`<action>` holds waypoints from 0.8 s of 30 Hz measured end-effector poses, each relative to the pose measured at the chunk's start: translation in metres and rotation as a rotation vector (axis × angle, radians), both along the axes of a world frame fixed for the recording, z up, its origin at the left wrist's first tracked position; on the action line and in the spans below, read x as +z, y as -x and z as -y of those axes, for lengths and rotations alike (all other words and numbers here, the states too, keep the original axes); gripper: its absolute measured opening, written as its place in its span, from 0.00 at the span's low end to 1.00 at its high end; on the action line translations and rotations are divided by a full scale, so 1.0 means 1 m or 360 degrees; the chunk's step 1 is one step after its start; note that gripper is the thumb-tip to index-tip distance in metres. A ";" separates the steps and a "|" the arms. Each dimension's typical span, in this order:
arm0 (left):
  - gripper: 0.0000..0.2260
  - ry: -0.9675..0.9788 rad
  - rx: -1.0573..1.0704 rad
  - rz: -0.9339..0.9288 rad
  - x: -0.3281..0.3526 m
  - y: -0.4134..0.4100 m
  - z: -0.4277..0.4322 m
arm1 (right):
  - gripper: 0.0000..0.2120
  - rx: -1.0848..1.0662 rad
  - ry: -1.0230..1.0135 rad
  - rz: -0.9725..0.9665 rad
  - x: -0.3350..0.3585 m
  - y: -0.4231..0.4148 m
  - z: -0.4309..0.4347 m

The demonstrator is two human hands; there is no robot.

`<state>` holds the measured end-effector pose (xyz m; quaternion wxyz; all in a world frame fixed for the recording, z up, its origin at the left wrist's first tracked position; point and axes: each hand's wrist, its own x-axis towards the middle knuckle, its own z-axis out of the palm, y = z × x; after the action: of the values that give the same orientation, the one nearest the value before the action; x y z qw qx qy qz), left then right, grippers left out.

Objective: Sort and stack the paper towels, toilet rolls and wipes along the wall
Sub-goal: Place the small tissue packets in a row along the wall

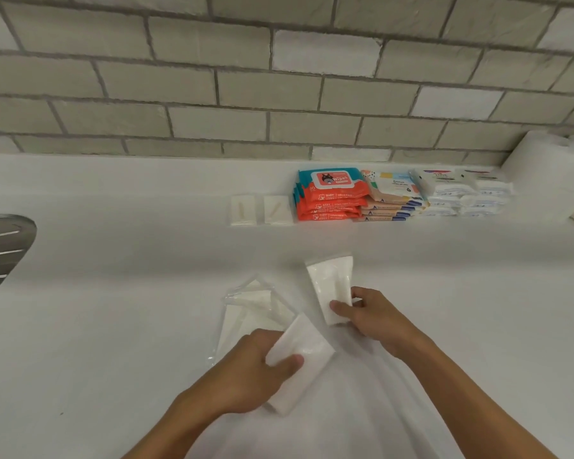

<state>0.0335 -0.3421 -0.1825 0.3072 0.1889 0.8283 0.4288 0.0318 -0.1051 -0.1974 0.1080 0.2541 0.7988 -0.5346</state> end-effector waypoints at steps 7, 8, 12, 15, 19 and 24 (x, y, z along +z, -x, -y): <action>0.03 -0.0244 0.0428 -0.0051 0.008 0.016 0.016 | 0.13 -0.0239 0.0048 -0.0279 -0.003 -0.002 0.005; 0.02 -0.0262 0.0485 -0.0064 0.008 0.019 0.018 | 0.14 -0.0227 0.0102 -0.0304 -0.001 -0.002 0.007; 0.04 -0.0382 0.0654 -0.0058 0.012 0.031 0.024 | 0.23 -0.0240 0.0317 -0.0405 0.005 0.004 0.017; 0.08 -0.0449 0.0743 0.0024 0.014 0.038 0.027 | 0.23 -0.0288 0.0387 -0.0432 0.007 0.012 0.023; 0.09 -0.0538 0.0851 0.0118 0.016 0.052 0.030 | 0.15 -0.0363 0.0465 -0.0455 0.010 0.029 0.031; 0.10 -0.0682 0.1035 0.0311 0.023 0.076 0.031 | 0.25 -0.0338 0.0397 -0.0508 0.021 0.064 0.046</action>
<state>-0.0425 -0.3730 -0.1595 0.1865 -0.0651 0.7036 0.6826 -0.0324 -0.1506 -0.1767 -0.0460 0.2335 0.7023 -0.6709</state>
